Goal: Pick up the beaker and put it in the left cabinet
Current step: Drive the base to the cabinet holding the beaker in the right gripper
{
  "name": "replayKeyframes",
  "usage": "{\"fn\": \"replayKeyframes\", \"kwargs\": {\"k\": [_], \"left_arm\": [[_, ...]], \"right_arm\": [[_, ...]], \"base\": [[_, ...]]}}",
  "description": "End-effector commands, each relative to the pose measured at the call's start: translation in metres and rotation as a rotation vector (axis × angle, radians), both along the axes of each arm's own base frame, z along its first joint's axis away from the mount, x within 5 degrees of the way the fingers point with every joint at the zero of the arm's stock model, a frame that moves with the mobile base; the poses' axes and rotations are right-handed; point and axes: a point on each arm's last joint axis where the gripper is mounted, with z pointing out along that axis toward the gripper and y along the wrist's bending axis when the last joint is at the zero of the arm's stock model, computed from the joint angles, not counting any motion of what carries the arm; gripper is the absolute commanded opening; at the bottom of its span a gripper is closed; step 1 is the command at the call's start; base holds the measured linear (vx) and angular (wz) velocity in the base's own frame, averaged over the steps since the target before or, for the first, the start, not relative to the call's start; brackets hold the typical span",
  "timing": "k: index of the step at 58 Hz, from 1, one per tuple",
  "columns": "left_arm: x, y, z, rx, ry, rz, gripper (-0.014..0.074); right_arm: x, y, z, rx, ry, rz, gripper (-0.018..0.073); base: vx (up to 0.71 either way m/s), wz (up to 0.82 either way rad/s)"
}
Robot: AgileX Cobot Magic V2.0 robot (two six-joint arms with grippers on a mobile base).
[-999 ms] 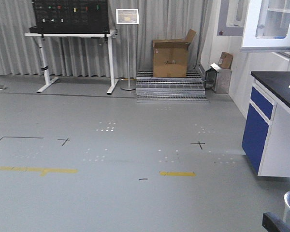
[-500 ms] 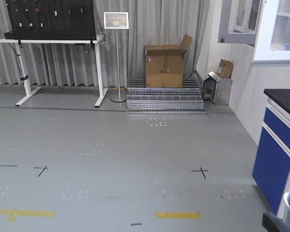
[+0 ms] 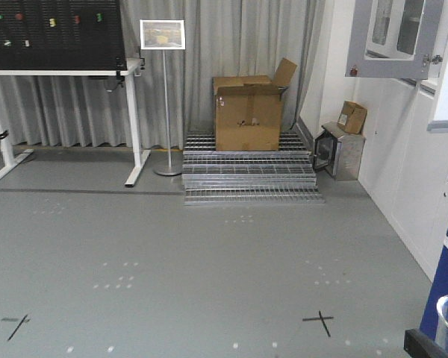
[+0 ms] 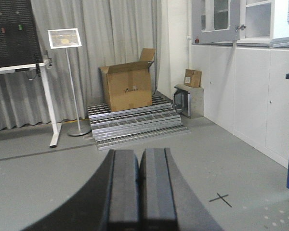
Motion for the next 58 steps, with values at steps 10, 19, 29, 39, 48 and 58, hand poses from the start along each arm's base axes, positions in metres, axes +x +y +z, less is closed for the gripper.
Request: {"fn": "replayKeyframes", "kwargs": {"k": [10, 19, 29, 39, 48, 58], "left_arm": [[-0.0014, 0.0004, 0.0030, -0.033, -0.079, -0.002, 0.0001], [-0.0014, 0.0004, 0.0030, -0.033, -0.079, -0.002, 0.0001], [-0.0014, 0.0004, 0.0030, -0.033, -0.079, -0.002, 0.0001], [-0.0014, 0.0004, 0.0030, -0.033, -0.079, -0.002, 0.0001], [-0.0014, 0.0004, 0.0030, -0.033, -0.079, -0.002, 0.0001], [-0.0014, 0.0004, 0.0030, -0.033, -0.079, -0.002, 0.0001]], "right_arm": [[0.0016, 0.0035, 0.0170, 0.028, -0.094, 0.034, -0.0005], [0.0016, 0.0035, 0.0170, 0.028, -0.094, 0.034, -0.0005], [0.0016, 0.0035, 0.0170, 0.028, -0.094, 0.034, -0.0005], [0.0016, 0.0035, 0.0170, 0.028, -0.094, 0.034, -0.0005], [0.0016, 0.0035, 0.0170, 0.028, -0.094, 0.034, -0.0005], [0.0016, 0.0035, 0.0170, 0.028, -0.094, 0.034, -0.0005]], "base": [[0.74, -0.18], [0.72, -0.13], [0.71, 0.00], [0.71, 0.08], [0.71, 0.07], [0.70, 0.02]]}}
